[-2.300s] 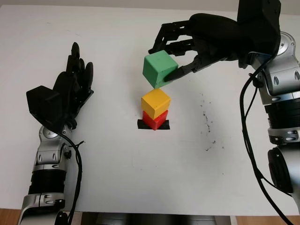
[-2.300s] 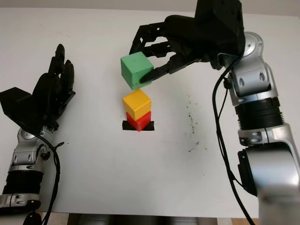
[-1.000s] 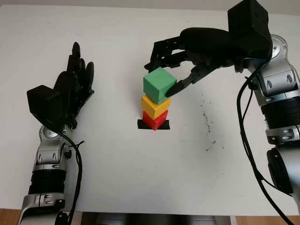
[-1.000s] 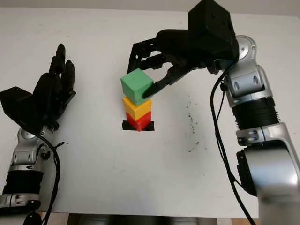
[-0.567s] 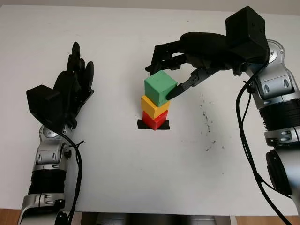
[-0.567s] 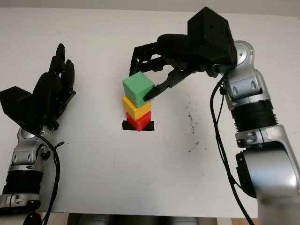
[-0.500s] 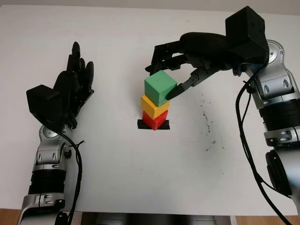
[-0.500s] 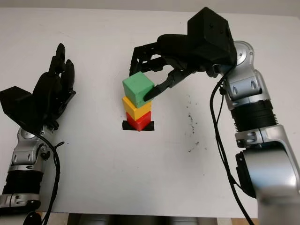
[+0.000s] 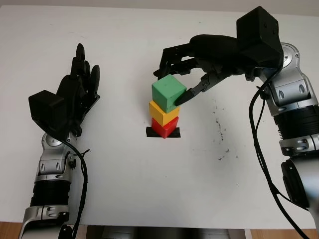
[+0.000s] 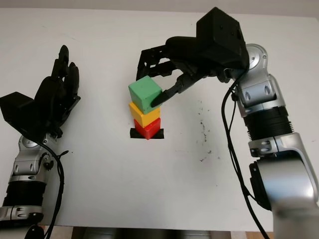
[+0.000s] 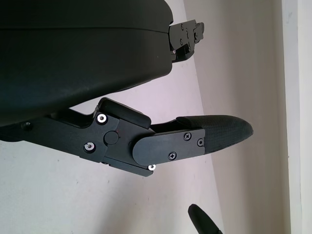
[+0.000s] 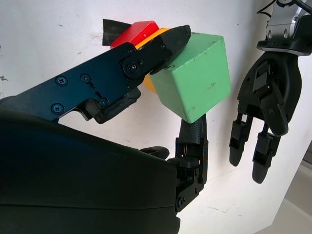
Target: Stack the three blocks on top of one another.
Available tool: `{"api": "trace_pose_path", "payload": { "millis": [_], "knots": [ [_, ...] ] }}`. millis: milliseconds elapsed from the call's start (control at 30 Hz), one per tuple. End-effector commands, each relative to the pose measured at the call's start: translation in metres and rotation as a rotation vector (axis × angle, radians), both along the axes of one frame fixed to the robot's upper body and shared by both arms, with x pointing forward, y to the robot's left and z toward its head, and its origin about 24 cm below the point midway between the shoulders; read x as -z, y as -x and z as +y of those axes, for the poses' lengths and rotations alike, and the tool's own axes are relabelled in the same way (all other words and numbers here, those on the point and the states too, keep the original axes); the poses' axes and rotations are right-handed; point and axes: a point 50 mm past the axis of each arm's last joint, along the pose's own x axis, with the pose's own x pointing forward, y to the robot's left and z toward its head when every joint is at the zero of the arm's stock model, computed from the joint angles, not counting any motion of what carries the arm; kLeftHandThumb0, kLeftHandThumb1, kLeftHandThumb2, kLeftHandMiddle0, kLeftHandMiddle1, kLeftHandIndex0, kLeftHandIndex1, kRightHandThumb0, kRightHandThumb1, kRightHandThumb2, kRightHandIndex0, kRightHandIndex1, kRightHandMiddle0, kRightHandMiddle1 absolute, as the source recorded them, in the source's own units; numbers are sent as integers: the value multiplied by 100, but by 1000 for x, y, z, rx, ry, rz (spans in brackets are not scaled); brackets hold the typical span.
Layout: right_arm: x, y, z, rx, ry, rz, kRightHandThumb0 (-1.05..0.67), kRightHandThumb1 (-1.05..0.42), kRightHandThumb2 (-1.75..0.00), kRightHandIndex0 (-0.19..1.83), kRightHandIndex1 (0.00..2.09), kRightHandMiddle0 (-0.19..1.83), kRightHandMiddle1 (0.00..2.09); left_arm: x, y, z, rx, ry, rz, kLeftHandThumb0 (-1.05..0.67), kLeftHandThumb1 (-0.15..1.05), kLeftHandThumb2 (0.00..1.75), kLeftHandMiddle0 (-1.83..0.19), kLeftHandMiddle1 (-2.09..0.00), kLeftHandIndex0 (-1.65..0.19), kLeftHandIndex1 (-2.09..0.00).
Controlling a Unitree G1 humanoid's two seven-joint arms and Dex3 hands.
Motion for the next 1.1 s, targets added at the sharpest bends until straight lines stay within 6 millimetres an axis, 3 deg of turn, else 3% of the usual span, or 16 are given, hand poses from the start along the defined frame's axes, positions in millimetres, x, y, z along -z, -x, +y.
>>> {"api": "trace_pose_path", "payload": {
  "millis": [0,333,533,633,800,1067],
  "knots": [
    [5,1,3,-16,5,4,-52,-91,-5,36,4,40,165,-1,1,1,-1,-9,-10,-80,105,56,19,-1,19,0],
    [6,0,1,-8,29,41,-56,-91,-5,33,3,39,158,0,2,2,-8,-15,-12,-79,105,56,19,-3,19,0],
    [3,1,-4,13,43,102,-63,-87,-4,20,0,9,138,0,2,2,-7,-15,-13,-79,105,57,19,-3,19,0],
    [0,4,-8,8,62,111,-70,-85,-5,6,0,-6,115,0,2,2,-11,-11,-13,-79,105,56,19,-2,19,0],
    [-6,9,-18,-13,57,122,-77,-85,-5,-15,1,-12,51,0,3,2,-13,-15,-9,-79,105,56,19,-3,19,0],
    [-16,16,-34,-24,50,156,-86,-86,-5,-19,0,-19,2,0,5,4,-15,-25,-9,-78,105,58,19,-3,19,0]
  ]
}}
